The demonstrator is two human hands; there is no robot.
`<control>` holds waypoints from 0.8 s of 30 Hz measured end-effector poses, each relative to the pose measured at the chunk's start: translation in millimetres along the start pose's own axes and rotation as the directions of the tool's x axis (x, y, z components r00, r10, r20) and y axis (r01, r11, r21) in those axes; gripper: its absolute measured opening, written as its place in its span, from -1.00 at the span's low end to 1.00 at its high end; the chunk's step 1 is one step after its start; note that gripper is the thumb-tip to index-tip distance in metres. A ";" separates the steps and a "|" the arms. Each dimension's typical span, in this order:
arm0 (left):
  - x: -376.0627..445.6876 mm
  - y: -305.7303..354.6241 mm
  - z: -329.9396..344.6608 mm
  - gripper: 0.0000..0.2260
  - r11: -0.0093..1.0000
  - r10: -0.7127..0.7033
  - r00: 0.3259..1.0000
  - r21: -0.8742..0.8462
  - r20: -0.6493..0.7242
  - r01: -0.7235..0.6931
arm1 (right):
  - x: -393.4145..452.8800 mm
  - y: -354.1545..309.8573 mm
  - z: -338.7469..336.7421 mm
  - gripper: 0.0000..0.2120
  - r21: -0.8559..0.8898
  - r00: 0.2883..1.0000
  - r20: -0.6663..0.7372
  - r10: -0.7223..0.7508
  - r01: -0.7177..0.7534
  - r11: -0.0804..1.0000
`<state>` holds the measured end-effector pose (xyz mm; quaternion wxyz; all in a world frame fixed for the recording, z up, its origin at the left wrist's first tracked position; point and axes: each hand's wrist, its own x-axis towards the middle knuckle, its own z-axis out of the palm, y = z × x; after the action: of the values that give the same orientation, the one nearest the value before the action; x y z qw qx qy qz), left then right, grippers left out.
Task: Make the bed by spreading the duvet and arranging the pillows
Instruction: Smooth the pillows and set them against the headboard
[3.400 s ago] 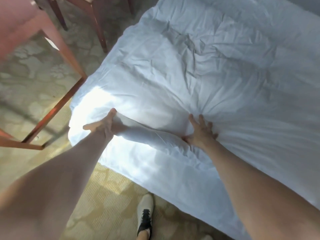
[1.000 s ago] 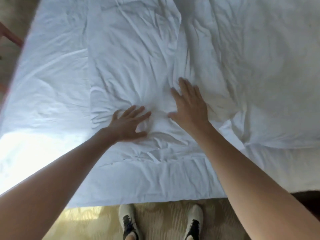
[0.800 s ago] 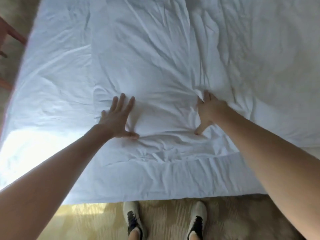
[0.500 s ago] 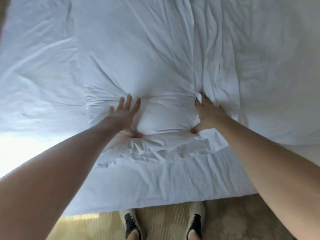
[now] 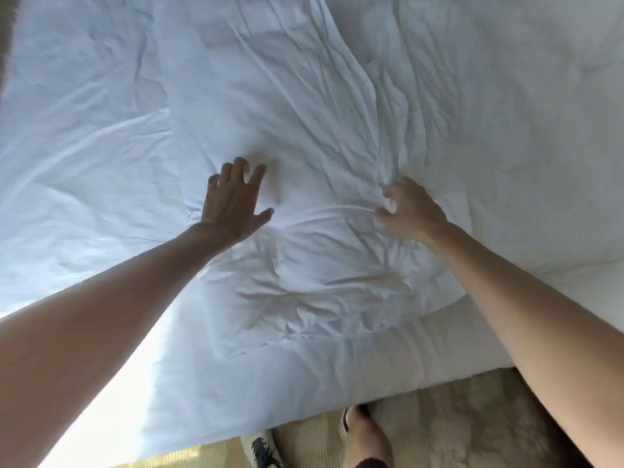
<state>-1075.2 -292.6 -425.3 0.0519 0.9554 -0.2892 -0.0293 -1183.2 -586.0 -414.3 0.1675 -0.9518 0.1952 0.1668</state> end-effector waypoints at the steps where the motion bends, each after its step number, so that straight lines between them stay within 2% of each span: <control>1: 14.1 -6.4 -5.7 -0.23 0.999 -0.036 0.998 -0.032 -0.047 0.034 | 9.6 -11.4 -12.9 -0.56 0.066 0.990 -0.135 -0.026 0.036 0.997; 3: 46.0 -20.4 -11.9 -0.13 0.993 -0.093 0.995 -0.072 -0.034 0.090 | 35.8 -33.6 -35.5 -0.50 0.141 0.958 -0.278 -0.068 0.110 0.984; 7: 108.8 -44.6 -13.0 0.02 0.929 -0.304 0.947 -0.188 0.102 0.318 | 112.5 -60.8 -50.7 -0.28 0.281 0.954 -0.292 -0.067 0.152 0.948; 9: 135.5 -45.7 -8.1 0.05 0.895 -0.356 0.922 -0.229 0.150 0.382 | 149.9 -66.2 -51.4 -0.14 0.308 0.964 -0.260 -0.057 0.139 0.941; 14: 165.2 -38.2 21.5 0.10 0.917 -0.351 0.886 -0.078 0.303 0.390 | 223.8 -62.1 -61.7 0.12 0.365 0.957 -0.286 0.046 0.064 0.929; 15: 167.3 -39.2 26.2 0.11 0.916 -0.356 0.878 -0.069 0.321 0.396 | 238.1 -62.3 -65.9 0.17 0.336 0.962 -0.269 0.055 0.040 0.941; 17: 171.4 -40.1 33.3 0.11 0.915 -0.361 0.861 -0.042 0.358 0.401 | 265.8 -65.7 -73.9 0.27 0.316 0.992 -0.116 0.051 -0.012 0.949; 20: 178.4 -40.0 42.4 0.11 0.918 -0.366 0.841 0.004 0.400 0.397 | 299.4 -82.4 -78.1 0.36 0.489 0.995 0.100 0.024 -0.070 0.869; 22: 181.4 -40.4 48.1 0.11 0.918 -0.372 0.830 0.034 0.415 0.395 | 312.6 -95.3 -71.4 0.36 0.572 0.993 0.117 -0.029 -0.044 0.819; 24: 183.0 -42.1 55.5 0.11 0.920 -0.375 0.827 0.056 0.418 0.389 | 316.3 -104.1 -63.3 0.30 0.552 0.990 0.117 -0.079 0.002 0.834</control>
<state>-904.7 -364.0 -490.1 -0.0033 0.9638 -0.0960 -0.2488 -848.1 -620.0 -452.8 0.4503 -0.8539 0.2029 0.1639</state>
